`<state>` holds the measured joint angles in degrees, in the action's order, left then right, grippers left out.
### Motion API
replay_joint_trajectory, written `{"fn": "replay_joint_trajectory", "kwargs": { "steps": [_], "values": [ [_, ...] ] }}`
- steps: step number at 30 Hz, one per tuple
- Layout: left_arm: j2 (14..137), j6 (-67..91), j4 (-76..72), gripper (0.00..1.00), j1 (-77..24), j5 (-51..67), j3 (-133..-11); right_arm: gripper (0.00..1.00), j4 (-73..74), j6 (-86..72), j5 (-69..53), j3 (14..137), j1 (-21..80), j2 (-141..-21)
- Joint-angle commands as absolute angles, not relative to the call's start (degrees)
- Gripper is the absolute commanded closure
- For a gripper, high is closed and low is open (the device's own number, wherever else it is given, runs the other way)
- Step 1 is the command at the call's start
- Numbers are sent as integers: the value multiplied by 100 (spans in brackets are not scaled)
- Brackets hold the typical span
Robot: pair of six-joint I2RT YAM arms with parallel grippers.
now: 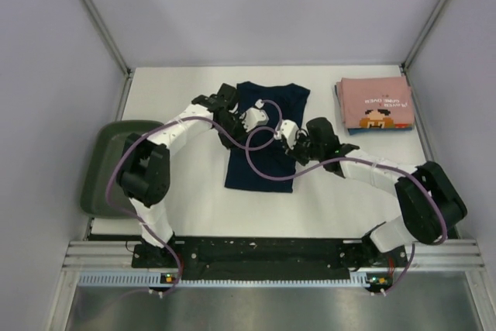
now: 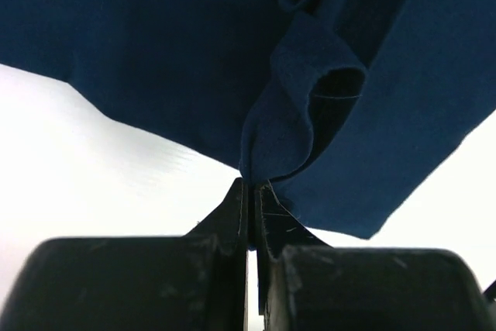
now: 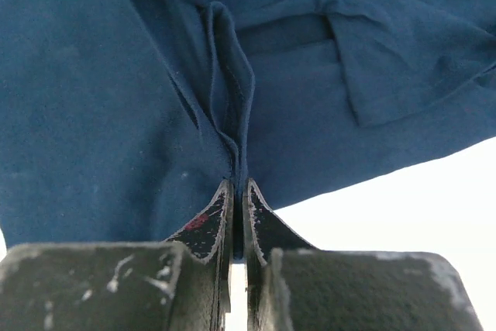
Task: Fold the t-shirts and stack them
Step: Fold the folded rectangular tshirt in 1/3 of the way
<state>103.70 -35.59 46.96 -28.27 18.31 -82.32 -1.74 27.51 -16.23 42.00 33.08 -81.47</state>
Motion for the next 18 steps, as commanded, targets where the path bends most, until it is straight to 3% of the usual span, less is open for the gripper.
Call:
{"fn": "replay_joint_trajectory", "kwargs": {
  "steps": [1,11,14,18],
  "values": [
    [10625,-3489,4527,100,-2804,1837,-8560,100,-685,2988,-1679,4684,3059,-8621],
    [11276,-3428,4412,100,-2698,1600,-9035,100,-422,3093,-1389,5317,2804,-9324],
    [11338,-3384,4307,75,-2698,1530,-9131,82,-448,3173,-942,5536,2786,-9605],
    [11425,-3200,3623,61,-2558,714,-9683,68,-448,2928,-196,6247,2637,-9958]
  ]
}}
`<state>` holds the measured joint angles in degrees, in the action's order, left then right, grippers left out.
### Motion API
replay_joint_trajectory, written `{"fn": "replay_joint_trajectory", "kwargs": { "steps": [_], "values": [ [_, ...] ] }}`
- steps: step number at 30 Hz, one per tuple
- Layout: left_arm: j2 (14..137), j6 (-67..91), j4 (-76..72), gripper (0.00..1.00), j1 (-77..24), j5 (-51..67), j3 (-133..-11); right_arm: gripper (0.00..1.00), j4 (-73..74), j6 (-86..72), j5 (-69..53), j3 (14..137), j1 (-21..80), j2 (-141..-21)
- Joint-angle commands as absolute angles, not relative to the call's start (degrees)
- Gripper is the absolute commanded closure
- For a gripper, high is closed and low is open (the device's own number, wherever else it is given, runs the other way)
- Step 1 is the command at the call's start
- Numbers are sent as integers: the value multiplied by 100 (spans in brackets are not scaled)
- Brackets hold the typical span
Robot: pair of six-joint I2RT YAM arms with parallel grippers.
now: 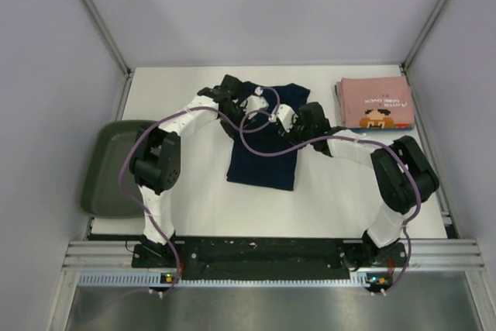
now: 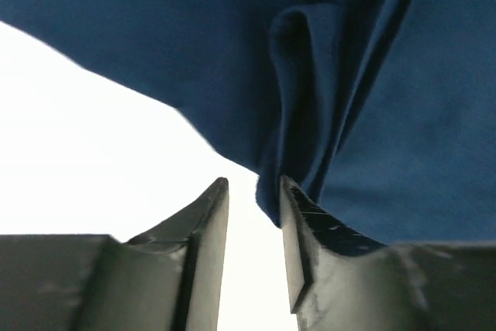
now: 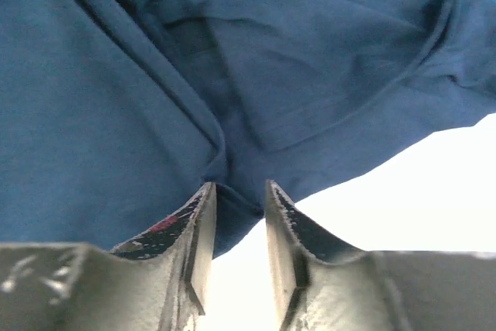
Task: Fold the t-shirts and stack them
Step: Fold the folded rectangular tshirt in 1/3 of the way
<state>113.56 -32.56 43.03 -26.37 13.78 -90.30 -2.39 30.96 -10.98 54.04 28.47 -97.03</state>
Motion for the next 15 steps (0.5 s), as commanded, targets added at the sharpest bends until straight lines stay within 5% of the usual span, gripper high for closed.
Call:
{"fn": "replay_joint_trajectory", "kwargs": {
  "steps": [1,6,13,15],
  "values": [
    [11521,-3164,3586,57,-2471,564,-10007,64,-405,2779,-28,6440,2567,-10002],
    [11954,-2962,4489,56,-2119,798,-11705,53,525,2188,-192,7110,2232,-9555],
    [9794,-4663,4693,54,-2145,3819,-8583,46,686,3961,-1432,4549,3399,-7254],
    [9292,-5332,4693,45,-2197,4261,-7590,43,685,4375,-1328,3897,4040,-6857]
  ]
}}
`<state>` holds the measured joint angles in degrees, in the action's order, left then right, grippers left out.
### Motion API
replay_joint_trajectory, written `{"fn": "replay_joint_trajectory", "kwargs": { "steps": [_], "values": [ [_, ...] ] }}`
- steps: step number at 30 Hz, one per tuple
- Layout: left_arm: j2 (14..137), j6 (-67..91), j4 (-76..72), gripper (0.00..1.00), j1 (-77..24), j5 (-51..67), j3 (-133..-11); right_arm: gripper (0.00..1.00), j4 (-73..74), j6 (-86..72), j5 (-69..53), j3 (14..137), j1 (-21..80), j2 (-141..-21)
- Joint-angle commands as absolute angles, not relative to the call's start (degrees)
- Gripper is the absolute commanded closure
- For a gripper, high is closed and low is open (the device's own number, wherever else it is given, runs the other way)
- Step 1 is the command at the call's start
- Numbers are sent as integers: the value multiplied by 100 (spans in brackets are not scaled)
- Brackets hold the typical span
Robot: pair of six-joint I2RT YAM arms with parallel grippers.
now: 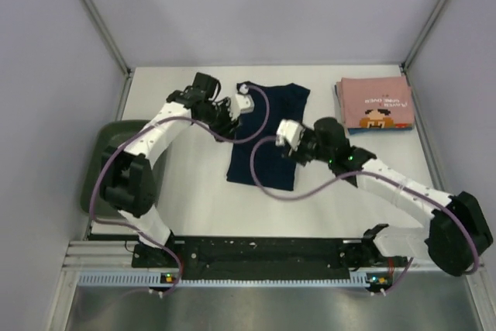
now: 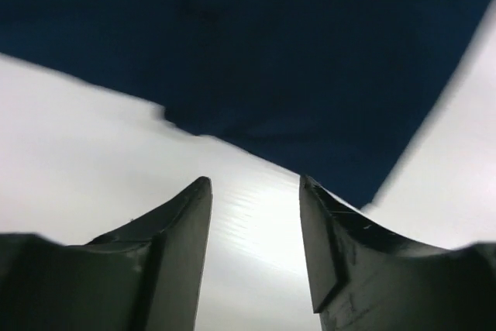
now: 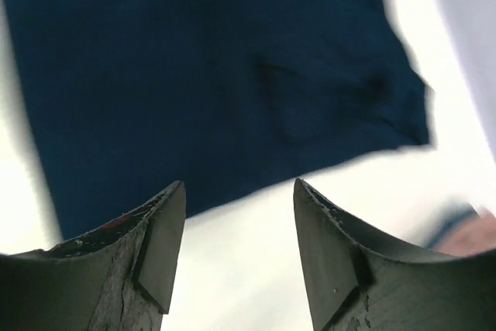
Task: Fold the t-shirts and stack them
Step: Fold the folded rectangular tshirt in 1/3 of the way, then grab one side of the 2/3 rectangular tshirt with both arms
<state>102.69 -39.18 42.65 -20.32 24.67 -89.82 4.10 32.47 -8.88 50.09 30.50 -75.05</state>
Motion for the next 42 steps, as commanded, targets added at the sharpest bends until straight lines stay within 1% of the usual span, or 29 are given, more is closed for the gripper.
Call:
{"fn": "replay_joint_trajectory", "kwargs": {
  "steps": [1,3,5,6,11,13,14,15,16,17,18,19,20,21,22,23,24,27,32,35,38,40,42],
  "values": [
    [9099,-5631,4711,41,-2258,4280,-7263,43,781,4377,-1197,3815,4321,-6847],
    [8895,-5941,4729,36,-2434,4123,-6743,43,1132,4229,-794,3849,4762,-7030],
    [8833,-5898,4466,33,-2627,3807,-6383,44,1248,4087,-152,3850,5053,-7381],
    [8833,-5845,4300,32,-2689,3666,-6242,44,1222,4087,-28,3824,5158,-7496],
    [9157,-5731,3674,30,-3023,2875,-5836,44,941,4096,360,3770,5317,-8103],
    [9351,-5582,3560,30,-3120,2647,-5854,48,940,4070,448,3797,5317,-8261],
    [9439,-5529,3490,30,-3164,2480,-5845,51,940,4035,492,3797,5326,-8314],
    [9500,-5494,3402,30,-3190,2331,-5836,60,949,4034,501,3806,5317,-8358],
    [9562,-5458,3323,31,-3208,2172,-5819,74,949,4025,492,3797,5326,-8376],
    [9606,-5432,3253,32,-3199,2110,-5810,84,967,4025,466,3788,5317,-8376],
    [9659,-5423,3208,34,-3208,2066,-5801,93,993,4017,405,3779,5326,-8341],
    [9703,-5423,3173,37,-3208,2031,-5783,99,1019,4017,343,3762,5326,-8306],
    [9729,-5414,3147,44,-3199,1969,-5766,100,1080,4017,291,3762,5326,-8236],
    [9747,-5405,3146,61,-3208,1917,-5748,100,1116,4017,273,3770,5326,-8174],
    [9764,-5388,3207,71,-3208,1881,-5748,100,1186,4008,255,3779,5335,-8104],
    [9773,-5362,3312,93,-3208,1855,-5765,100,1291,4008,211,3823,5344,-8025],
    [9739,-5327,3461,100,-3199,1837,-5783,100,1431,3990,202,3884,5370,-7929],
    [9354,-5142,4093,100,-3199,1854,-5757,100,2072,3946,185,4069,5606,-7552],
    [7869,-5519,5543,100,-3252,2609,-5511,100,3828,3535,26,4613,6493,-6830],
    [7200,-5660,6605,100,-3261,2873,-5747,100,4647,2964,-491,5079,6977,-6400],
    [6961,-5520,7477,100,-3261,2988,-6300,100,5070,2489,-895,5500,7110,-6004],
    [6900,-5327,7663,100,-3269,2962,-6625,100,5098,2365,-914,5642,7119,-5802],
    [6960,-4994,7489,100,-3252,2770,-6959,100,5019,2382,-678,5704,7041,-5643]
  ]
}}
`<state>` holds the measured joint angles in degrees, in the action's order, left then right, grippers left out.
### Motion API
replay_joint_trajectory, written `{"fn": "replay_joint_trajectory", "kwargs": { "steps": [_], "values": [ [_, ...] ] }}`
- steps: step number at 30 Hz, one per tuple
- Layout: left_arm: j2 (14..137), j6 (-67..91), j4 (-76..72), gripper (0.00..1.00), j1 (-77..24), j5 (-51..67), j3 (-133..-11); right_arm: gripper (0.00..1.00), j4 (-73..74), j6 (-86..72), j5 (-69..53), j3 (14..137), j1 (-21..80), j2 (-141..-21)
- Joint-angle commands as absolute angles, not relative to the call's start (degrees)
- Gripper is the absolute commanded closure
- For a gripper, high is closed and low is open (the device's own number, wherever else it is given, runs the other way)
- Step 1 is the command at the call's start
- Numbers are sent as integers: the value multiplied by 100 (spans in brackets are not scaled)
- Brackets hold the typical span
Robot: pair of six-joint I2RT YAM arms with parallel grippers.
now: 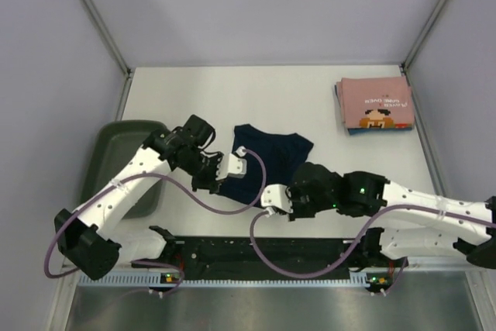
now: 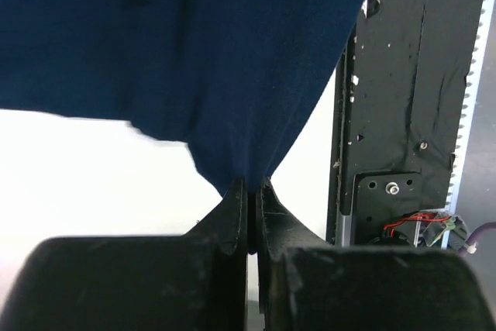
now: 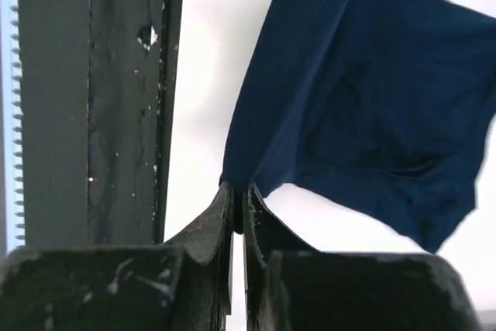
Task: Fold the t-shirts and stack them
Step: Grab one side of the 2/3 rectangular tshirt with both arms, then fold the long partially folded tshirt into a neat square
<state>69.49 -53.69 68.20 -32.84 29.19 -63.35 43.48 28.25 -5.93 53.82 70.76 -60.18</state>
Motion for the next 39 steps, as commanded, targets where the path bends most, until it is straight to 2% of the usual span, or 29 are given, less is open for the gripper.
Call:
{"fn": "replay_joint_trajectory", "kwargs": {
  "steps": [1,6,12,20,25,26,27,29,32,33,36,39],
  "values": [
    [7031,-4853,7288,100,-3243,2638,-7100,100,4958,2408,-564,5739,6866,-5634],
    [7759,-4123,5944,100,-3121,1873,-7671,100,4291,2408,-1167,5757,4803,-5844],
    [9691,-3797,5528,100,-2813,1433,-9357,100,3148,2347,-1212,5704,3044,-6766],
    [11775,-3639,5607,100,-2734,809,-11046,100,2444,2382,-1266,6116,2259,-8550],
    [12400,-3446,5468,99,-2672,651,-11434,100,2215,2215,-898,6582,2066,-9622],
    [12514,-3419,5371,96,-2681,572,-11487,99,2171,2119,-749,6679,2048,-9763],
    [12594,-3341,5214,90,-2681,441,-11522,96,2093,2005,-573,6810,2030,-9930],
    [12761,-3218,4923,86,-2672,142,-11619,85,1969,1663,-248,7135,1960,-10229],
    [12841,-2963,4580,63,-2593,-167,-11855,60,2187,890,428,7846,1872,-10581],
    [12780,-2805,4553,56,-2514,-158,-11917,56,2336,609,596,8075,1863,-10565],
    [12281,-2226,4553,49,-2181,551,-11700,47,2566,-287,660,8113,1872,-10057],
    [11289,-1549,3888,45,-1742,1263,-10360,26,2059,-1167,-330,7167,1872,-9179]
  ]
}}
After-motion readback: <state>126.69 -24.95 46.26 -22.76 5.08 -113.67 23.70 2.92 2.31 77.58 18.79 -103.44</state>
